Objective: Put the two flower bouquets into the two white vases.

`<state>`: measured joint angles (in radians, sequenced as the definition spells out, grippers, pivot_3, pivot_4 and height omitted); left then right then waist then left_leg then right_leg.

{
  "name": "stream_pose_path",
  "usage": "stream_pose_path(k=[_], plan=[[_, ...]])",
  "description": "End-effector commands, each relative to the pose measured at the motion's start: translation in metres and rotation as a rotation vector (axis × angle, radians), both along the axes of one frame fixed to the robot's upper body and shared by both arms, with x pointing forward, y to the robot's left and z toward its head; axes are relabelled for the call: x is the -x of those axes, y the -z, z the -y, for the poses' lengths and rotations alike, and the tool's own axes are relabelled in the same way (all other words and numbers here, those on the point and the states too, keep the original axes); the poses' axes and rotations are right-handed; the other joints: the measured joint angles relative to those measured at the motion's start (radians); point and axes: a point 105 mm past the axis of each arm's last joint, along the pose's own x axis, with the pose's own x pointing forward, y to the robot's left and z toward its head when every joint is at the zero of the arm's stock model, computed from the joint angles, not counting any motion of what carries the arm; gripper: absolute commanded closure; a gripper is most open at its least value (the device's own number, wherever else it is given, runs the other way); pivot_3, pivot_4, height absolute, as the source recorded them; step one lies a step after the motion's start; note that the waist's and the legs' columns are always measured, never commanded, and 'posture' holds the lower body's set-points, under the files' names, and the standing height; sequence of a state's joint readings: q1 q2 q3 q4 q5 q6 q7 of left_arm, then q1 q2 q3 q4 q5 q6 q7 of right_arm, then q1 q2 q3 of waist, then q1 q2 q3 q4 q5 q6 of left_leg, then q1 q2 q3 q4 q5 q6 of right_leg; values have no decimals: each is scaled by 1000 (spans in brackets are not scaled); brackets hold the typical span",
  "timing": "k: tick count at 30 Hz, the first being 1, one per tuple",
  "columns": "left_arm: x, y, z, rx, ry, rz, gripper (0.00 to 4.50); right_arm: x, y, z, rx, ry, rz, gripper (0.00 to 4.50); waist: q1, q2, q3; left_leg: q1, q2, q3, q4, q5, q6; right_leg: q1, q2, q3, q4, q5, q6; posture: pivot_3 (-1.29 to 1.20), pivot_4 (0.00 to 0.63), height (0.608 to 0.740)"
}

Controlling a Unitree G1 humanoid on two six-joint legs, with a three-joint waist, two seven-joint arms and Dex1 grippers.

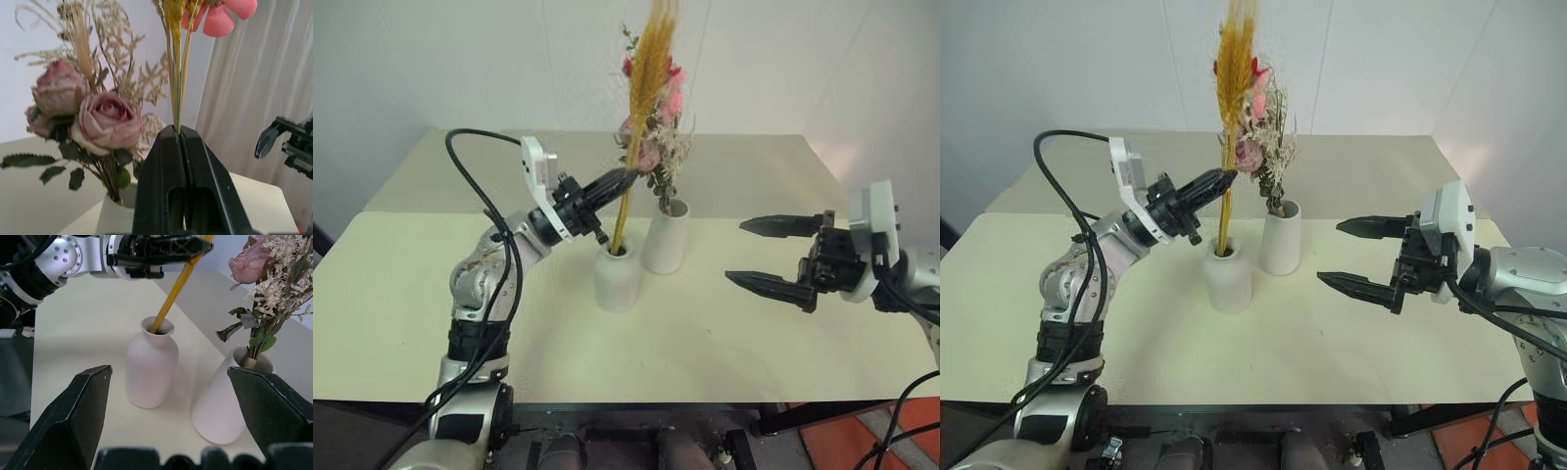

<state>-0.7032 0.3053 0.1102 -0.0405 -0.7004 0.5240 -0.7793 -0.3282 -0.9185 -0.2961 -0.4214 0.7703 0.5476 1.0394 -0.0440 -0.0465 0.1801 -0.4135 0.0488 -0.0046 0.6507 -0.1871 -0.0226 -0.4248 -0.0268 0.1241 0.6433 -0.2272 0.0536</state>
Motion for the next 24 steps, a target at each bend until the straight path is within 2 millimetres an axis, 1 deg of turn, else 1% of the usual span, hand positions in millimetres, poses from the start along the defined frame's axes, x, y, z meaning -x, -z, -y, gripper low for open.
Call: stream_pose_path(k=[1,4,6,7,9,11,12,13,19,22,24], plan=[[5,-3,-1,-17,-5,26,3890,2,-12,2,10,-2,59,0,0,0,0,0,0,0,0,0,0,0,0,0,0,0,0,0,150,740],[8,-2,-9,-27,-17,25,2953,2,-11,1,13,-3,58,0,-1,0,0,0,0,0,0,0,0,0,0,0,0,0,0,0,150,740],[10,0,-17,-40,-40,12,2239,2,-9,1,13,-5,57,0,-1,0,0,0,0,0,0,0,0,0,0,0,0,0,0,0,150,740],[10,3,-22,-50,-55,5,1952,2,-8,0,12,-5,56,0,-2,0,0,0,0,0,0,0,0,0,0,0,0,0,0,0,150,740],[14,9,-33,-77,-82,-12,1210,1,-5,-1,8,-2,56,0,-4,0,0,0,0,0,0,0,0,0,0,0,0,0,0,0,150,740],[20,14,-47,-112,-114,-21,623,1,-2,-2,2,-3,54,0,-5,0,0,1,0,0,-1,0,0,0,0,0,0,0,0,0,150,740],[23,15,-54,-132,-144,-16,222,1,-1,-3,0,-4,52,0,-5,0,0,1,0,0,-1,0,0,0,0,0,0,0,0,0,150,740],[25,16,-62,-156,-171,-11,26,1,0,-3,-3,-4,50,0,-4,0,0,1,1,0,-1,0,0,0,0,0,0,0,0,0,150,740],[42,10,-95,-306,-242,64,26,-3,7,2,-26,32,36,0,0,0,0,1,1,0,-1,0,0,0,0,0,-1,0,0,0,150,740],[48,13,-106,-429,-249,97,26,-6,13,5,-26,56,25,0,-1,0,0,1,1,0,-1,0,0,0,0,0,-2,-1,-1,0,150,740],[53,14,-110,-472,-245,112,26,-7,15,7,-35,70,19,0,-1,0,0,1,1,1,-2,0,0,0,0,0,-2,-1,-1,0,150,740]])
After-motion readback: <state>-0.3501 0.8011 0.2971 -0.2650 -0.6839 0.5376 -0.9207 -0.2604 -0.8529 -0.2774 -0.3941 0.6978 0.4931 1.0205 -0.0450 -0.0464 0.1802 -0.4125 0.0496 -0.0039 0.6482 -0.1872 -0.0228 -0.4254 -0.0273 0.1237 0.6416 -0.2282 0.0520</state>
